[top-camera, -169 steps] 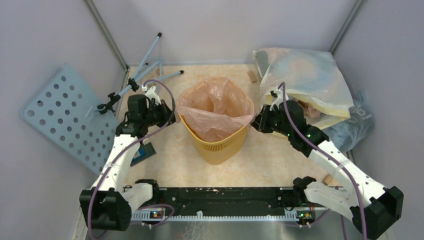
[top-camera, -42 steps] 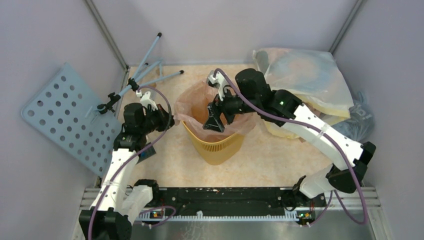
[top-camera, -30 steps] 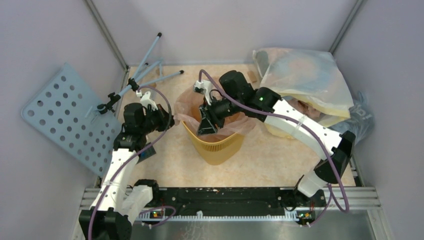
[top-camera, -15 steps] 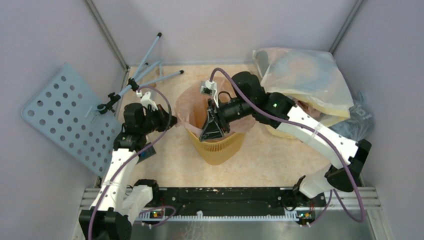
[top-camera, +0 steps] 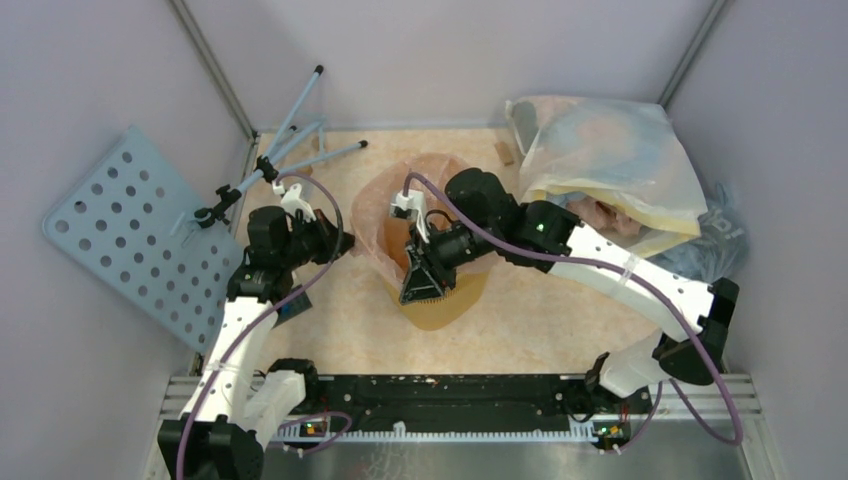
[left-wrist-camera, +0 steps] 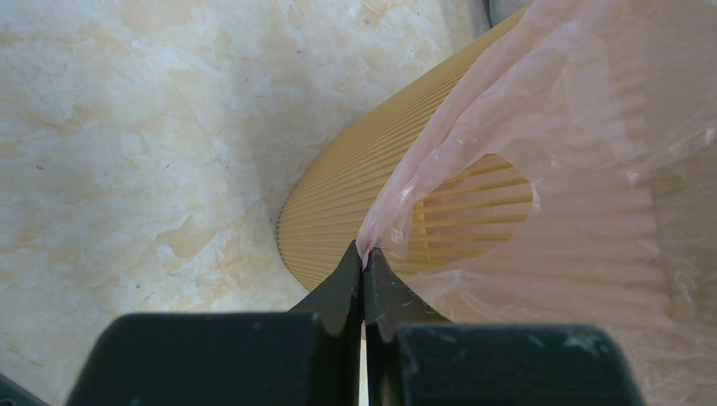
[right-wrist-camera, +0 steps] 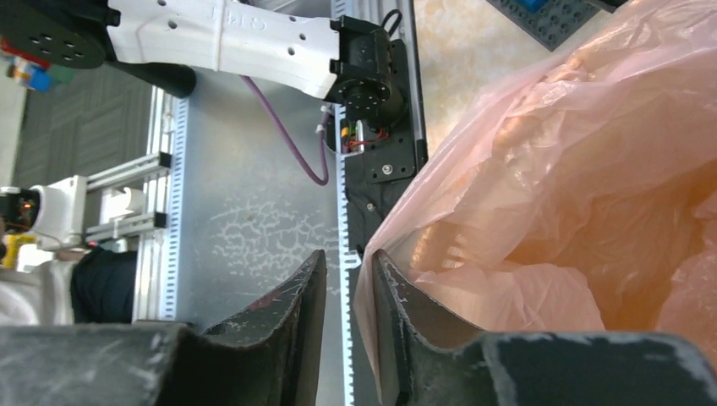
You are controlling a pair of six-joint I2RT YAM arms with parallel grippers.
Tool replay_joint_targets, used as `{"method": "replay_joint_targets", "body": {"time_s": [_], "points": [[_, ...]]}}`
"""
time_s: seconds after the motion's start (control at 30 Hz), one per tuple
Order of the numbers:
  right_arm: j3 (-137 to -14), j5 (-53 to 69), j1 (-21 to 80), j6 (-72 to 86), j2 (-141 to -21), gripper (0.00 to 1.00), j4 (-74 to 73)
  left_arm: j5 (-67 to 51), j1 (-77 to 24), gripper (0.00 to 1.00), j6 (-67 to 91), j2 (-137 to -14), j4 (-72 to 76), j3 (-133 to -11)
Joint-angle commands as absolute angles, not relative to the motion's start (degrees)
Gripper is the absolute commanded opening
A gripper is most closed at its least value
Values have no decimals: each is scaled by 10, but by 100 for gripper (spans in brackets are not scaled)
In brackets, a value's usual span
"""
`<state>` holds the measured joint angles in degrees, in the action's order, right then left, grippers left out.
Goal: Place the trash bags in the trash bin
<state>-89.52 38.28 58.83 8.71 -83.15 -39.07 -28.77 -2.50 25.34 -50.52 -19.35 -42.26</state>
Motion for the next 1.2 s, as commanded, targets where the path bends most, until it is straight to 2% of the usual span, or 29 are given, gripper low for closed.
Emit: {"method": "replay_joint_targets", "body": {"time_s": [0.0, 0.17, 0.4, 0.77, 0.87, 1.07, 1.17], "points": [[-886, 316, 617, 59, -799, 29, -429, -273, -21, 0, 241, -509, -188, -445], [-858, 253, 633, 42, -777, 33, -444, -268, -21, 0, 238, -521, -194, -455], [-789, 153, 639, 33, -732, 61, -440, -268, -22, 0, 240, -524, -186, -448], [-729, 79, 638, 65, -607, 79, -323, -276, -21, 0, 248, -529, -171, -447], [-720, 10, 638, 96, -575, 85, -261, -285, -21, 0, 256, -532, -161, -447], [-690, -98, 639, 151, -527, 85, -144, -287, -21, 0, 263, -534, -152, -443], [-692, -175, 638, 168, -516, 83, -162, -285, -21, 0, 261, -533, -154, -443]]}}
